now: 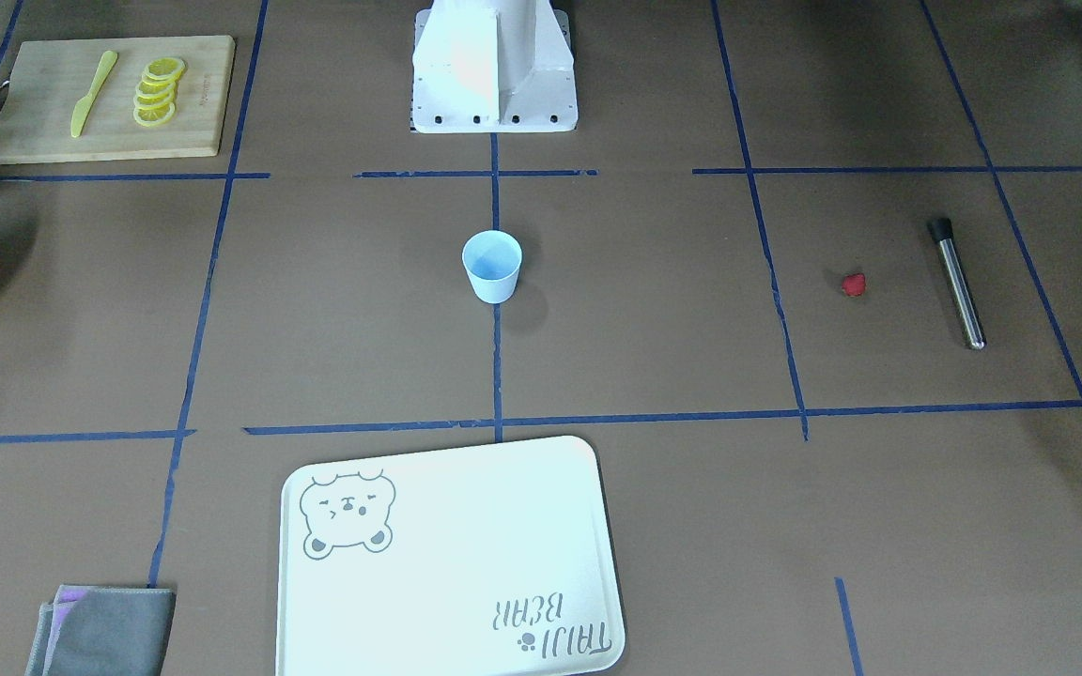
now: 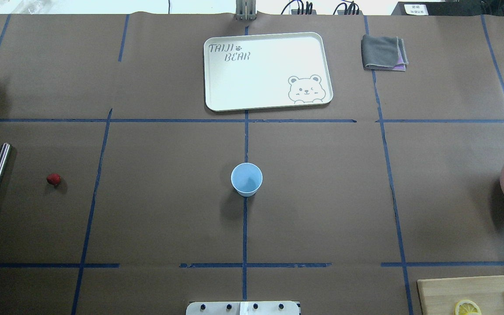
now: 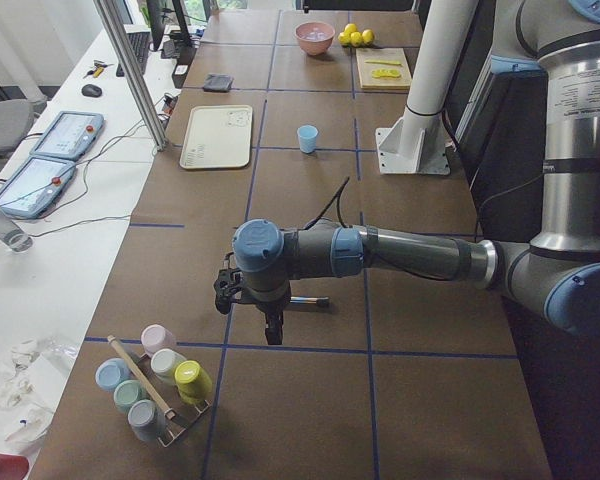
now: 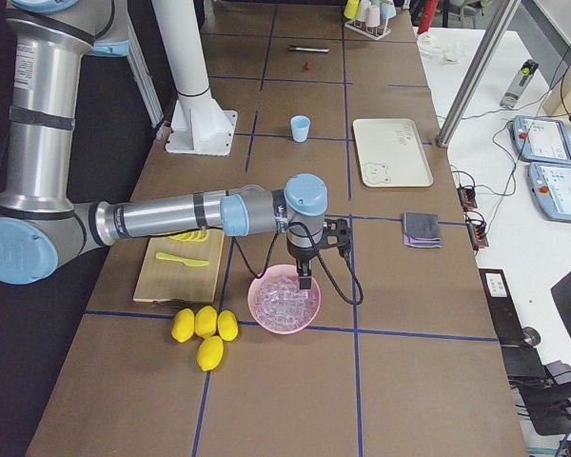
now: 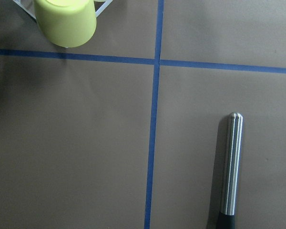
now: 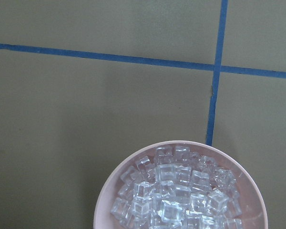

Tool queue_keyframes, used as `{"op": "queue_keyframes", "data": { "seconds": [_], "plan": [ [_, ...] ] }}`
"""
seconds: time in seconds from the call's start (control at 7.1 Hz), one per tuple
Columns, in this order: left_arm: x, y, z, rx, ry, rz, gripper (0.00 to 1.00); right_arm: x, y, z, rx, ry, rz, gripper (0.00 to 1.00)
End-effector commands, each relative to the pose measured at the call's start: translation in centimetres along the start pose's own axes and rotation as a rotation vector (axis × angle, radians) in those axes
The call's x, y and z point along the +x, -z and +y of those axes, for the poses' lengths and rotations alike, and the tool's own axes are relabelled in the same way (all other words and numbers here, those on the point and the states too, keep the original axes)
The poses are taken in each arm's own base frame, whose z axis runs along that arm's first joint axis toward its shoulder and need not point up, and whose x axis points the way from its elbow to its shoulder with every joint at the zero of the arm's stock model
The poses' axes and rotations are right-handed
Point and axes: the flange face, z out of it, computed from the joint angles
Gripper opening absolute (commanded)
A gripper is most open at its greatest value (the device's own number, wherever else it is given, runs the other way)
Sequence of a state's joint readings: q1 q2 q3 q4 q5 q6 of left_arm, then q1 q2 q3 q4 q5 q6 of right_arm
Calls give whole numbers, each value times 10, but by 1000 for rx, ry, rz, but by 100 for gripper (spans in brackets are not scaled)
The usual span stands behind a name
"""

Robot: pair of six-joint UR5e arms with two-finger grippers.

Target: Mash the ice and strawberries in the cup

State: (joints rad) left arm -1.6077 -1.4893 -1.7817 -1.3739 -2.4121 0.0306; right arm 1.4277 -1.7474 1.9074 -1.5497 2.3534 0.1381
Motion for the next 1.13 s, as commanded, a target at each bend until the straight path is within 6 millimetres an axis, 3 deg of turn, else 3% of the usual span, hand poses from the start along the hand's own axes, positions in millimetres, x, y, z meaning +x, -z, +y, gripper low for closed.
{"op": "queue_keyframes", "data": {
  "seconds": [0.0,0.28,0.42,0.7,0.99],
  "plan": [
    [3,2,2,13,-14,2,100,-9,-13,5,-25,-49,-4,99],
    [2,1,4,11,-12,2,100,-34,-24,21,-19,-151,-12,95],
    [2,1,4,12,-14,2,100,-28,-37,47,2,-172,-23,94],
    [3,1,4,12,-17,2,100,-29,-56,55,-20,-308,7,94],
    [5,2,4,16,-20,3,100,2,-82,69,-26,-319,24,93]
  ]
}}
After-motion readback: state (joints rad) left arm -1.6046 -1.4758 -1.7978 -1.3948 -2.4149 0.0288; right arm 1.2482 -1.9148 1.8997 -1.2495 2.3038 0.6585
